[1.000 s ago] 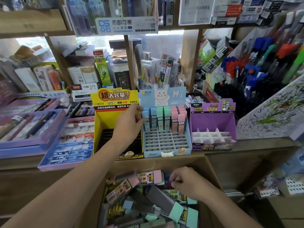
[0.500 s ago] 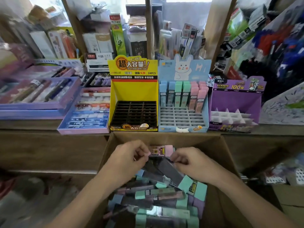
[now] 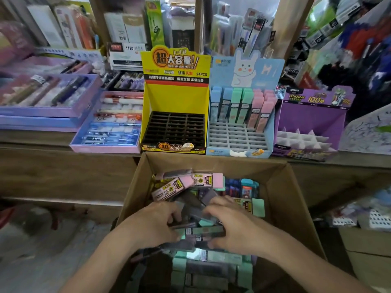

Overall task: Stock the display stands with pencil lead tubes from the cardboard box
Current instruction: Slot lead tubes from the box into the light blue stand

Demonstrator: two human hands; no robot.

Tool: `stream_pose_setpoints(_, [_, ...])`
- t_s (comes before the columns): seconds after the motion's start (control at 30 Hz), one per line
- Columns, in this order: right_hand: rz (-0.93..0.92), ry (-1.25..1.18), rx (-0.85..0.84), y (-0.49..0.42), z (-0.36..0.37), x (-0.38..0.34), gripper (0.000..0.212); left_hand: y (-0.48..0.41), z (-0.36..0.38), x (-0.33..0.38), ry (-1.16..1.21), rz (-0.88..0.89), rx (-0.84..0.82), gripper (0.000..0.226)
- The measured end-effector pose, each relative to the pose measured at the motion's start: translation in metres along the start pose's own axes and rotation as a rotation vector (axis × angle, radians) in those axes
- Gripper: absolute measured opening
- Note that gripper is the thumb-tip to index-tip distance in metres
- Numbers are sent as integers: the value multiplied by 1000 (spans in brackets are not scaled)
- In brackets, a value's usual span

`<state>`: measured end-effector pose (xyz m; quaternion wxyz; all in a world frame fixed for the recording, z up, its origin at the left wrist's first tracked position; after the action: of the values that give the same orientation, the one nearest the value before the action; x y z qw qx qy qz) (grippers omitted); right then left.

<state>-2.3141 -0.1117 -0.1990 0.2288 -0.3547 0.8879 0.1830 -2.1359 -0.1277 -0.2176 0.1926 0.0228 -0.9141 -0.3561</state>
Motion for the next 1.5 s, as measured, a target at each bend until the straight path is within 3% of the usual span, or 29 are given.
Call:
stream_pose_setpoints(0.13, [-2, 13, 8, 0, 4, 2, 76, -2, 6, -6, -1, -15, -46, 35])
stream_pose_setpoints(0.33, [36, -28, 24, 0, 5, 3, 53, -7, 11, -6, -34, -11, -88, 41])
stream_pose_setpoints(0.63, [27, -16, -61, 9, 7, -6, 55, -3, 17, -1, -41, 19, -135, 45])
stream_pose_setpoints(0.8, [-22, 74, -87, 7, 5, -10, 36, -4, 16, -1, -35, 35, -153, 46])
stream_pose_setpoints(0.93, [8, -100, -100, 15, 1, 4, 23, -5, 14, -2, -7, 28, -140, 42])
stream_pose_setpoints(1.07, [48, -208, -74, 18, -3, 15, 5, -4, 12, -5, 89, -34, -122, 23])
stream_pose_setpoints(1.23, [141, -344, 3, 20, -13, 26, 17, -2, 6, -1, 5, -52, 22, 17])
stream_pose_setpoints(1.4, [210, -426, 62, 20, -17, 32, 18, 1, 4, 4, 7, -65, 31, 13])
stream_pose_setpoints(1.5, [234, -494, 101, 20, -20, 32, 18, 6, 10, 7, -52, -65, 6, 28])
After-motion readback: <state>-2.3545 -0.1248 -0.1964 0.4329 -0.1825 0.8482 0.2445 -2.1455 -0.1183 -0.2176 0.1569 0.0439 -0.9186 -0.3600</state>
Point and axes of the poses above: each hand's wrist, its own y-axis away from the middle knuckle, its own z-axis out of the palm, x = y × z, the point moved 8 cm from there along -y, towards the middle knuckle, and after that the axes turned 15 degrees about -z, right-handed, at the moved point
